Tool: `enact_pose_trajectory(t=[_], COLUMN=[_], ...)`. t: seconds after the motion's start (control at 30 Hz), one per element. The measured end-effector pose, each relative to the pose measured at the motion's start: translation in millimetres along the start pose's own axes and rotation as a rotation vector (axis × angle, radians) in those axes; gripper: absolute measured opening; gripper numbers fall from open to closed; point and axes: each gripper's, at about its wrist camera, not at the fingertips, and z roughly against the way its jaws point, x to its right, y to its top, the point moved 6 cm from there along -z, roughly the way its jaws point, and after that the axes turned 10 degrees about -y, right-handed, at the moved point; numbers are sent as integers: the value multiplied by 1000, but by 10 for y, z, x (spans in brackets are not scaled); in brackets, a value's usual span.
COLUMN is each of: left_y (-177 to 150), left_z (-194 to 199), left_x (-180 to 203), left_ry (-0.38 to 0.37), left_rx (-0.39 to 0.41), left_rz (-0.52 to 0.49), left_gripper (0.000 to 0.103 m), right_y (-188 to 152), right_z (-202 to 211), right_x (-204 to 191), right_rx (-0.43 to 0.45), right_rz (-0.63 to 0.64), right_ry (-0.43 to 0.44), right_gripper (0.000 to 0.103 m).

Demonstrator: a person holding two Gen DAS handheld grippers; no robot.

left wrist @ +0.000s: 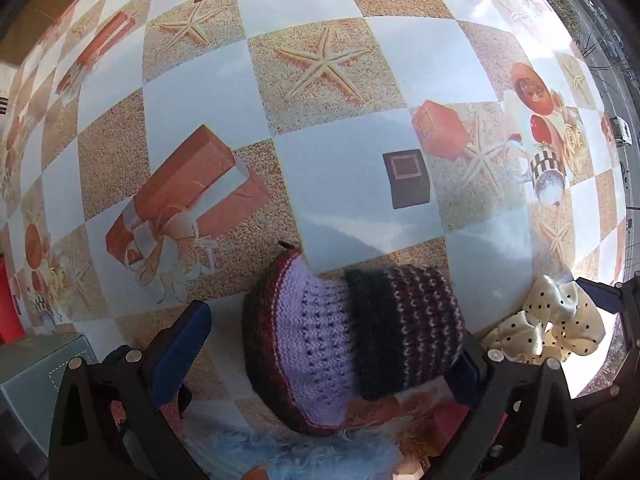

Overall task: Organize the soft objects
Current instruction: 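Grasp the purple knit hat with the left tool while the right tool grasps the polka-dot bow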

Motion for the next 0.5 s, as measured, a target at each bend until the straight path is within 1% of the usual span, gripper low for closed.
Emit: enact_pose_trajectory(t=[0.13, 0.17, 0.27, 0.3, 0.33, 0.37, 0.4, 0.43, 0.47, 0.5], left_y=[-54, -106, -100, -110, -125, -139, -150, -159, -189, -205], left_z=[21, -4, -18, -11, 14, 46, 86, 128, 184, 210], left_x=[-46, -50, -87, -82, -71, -60, -35, -14, -21, -12], left_ry=[0, -1, -5, -7, -7, -6, -5, -1, 12, 18], left_rx=[10, 3, -21, -19, -14, -4, 8, 21, 25, 31], left_rz=[2, 11, 47, 49, 43, 30, 13, -5, -19, -30], left_gripper=[103, 103, 103, 100, 94, 90, 78, 64, 62, 58], right_y=[68, 67, 98, 67, 59, -35, -51, -60, -67, -74], right_z=[20, 33, 32, 59, 80, 204, 264, 318, 366, 388], right_x=[-60, -53, -18, -24, -25, -26, -23, -26, -23, -13], right_rx=[10, 13, 19, 22, 28, 41, 58, 77, 92, 96], right_rz=[-11, -18, -16, -13, -13, -11, -5, 3, 9, 7], right_ry=[2, 4, 1, -4, -4, -4, -5, -7, -4, 6], right_gripper=[103, 103, 103, 100, 92, 86, 70, 49, 37, 26])
